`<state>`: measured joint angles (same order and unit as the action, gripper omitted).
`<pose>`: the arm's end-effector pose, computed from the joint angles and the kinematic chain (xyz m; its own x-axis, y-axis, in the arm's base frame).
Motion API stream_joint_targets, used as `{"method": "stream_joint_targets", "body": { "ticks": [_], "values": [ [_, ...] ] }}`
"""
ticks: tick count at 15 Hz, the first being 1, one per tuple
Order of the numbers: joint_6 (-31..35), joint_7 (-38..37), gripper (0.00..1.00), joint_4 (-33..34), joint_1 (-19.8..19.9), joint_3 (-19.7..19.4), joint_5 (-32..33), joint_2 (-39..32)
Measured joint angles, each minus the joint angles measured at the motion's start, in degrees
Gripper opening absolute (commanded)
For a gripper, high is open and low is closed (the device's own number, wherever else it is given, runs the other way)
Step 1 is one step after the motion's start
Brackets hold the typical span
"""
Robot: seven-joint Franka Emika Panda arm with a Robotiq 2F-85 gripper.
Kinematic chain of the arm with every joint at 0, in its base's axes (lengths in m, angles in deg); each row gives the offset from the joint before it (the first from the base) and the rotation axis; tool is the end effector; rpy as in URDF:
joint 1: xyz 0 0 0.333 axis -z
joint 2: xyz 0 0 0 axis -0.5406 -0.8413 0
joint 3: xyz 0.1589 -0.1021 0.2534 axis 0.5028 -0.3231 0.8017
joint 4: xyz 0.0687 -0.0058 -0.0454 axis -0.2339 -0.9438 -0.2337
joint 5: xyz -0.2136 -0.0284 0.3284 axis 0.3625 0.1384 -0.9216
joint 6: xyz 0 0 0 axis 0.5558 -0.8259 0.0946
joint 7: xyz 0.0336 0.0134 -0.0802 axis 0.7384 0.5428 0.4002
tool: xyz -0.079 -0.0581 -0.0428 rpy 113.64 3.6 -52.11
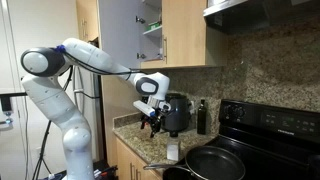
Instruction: Close the left cabinet door
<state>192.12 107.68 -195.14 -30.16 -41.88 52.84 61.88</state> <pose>0.3554 -0.1432 0.4202 0.9694 0.1790 -0.1678 0.1415 -0.9667 -0.2134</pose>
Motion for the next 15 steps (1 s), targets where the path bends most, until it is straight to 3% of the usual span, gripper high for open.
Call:
{"method": "stream_joint_targets", "body": {
  "ticks": [4,7,11,15],
  "values": [
    [-0.40,2.21,1.00,-0.31,-0.93,1.92,-1.01,0.04],
    [-0.41,2.31,1.00,-0.26,-6.20,9.32,-5.27,1.46],
    [-2.77,1.48,1.00,2.94,-12.10,17.31,-5.97,9.00],
    [-6.68,1.88,1.00,5.36,-14.09,18.62,-4.81,17.81]
  ]
}}
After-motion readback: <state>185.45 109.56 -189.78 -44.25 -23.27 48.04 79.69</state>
